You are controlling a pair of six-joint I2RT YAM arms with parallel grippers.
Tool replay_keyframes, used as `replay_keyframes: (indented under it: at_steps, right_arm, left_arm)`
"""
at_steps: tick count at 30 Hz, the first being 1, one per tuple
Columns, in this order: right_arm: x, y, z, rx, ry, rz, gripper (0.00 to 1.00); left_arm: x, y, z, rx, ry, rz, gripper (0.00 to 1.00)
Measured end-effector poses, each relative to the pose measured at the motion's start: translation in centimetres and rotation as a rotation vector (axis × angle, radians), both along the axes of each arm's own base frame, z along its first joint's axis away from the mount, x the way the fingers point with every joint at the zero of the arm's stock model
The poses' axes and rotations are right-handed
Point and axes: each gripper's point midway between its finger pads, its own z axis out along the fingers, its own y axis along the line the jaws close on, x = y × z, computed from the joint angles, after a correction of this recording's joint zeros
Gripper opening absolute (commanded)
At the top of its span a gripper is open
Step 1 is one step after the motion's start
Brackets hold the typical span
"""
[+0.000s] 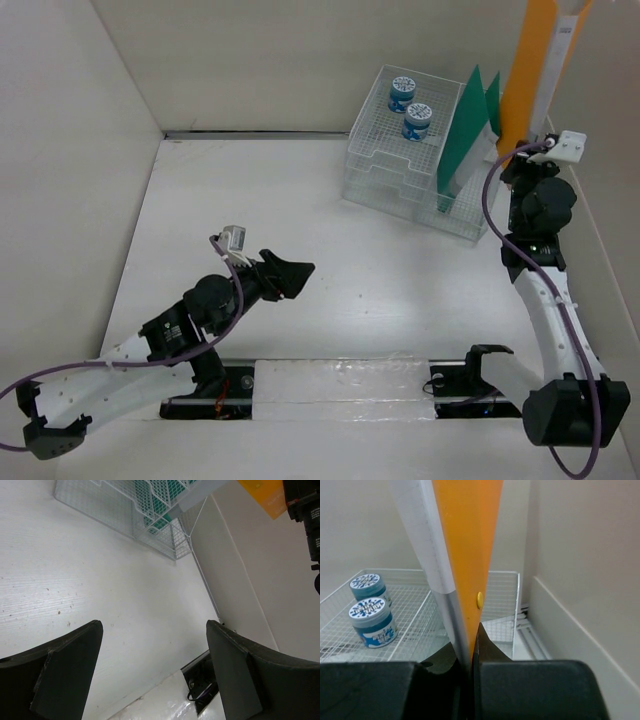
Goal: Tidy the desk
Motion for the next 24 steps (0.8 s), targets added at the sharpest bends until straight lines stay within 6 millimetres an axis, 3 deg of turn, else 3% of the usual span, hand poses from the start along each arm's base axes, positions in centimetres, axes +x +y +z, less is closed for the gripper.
replay_keyframes:
  at_steps: [10,24]
  right_arm:
    - [1.4,-1.2,-6.2,0.125,0.001,0.011,0.0]
    - [4.9,-2.0,-8.7,0.168,-0.137,0.012,0.0]
  left_arm:
    - [0.1,0.4,-0.9,-0.013,-0.006,0.016,0.81]
    - [0.7,-1.1,-2.2,0.006,0.007,0.006,0.8]
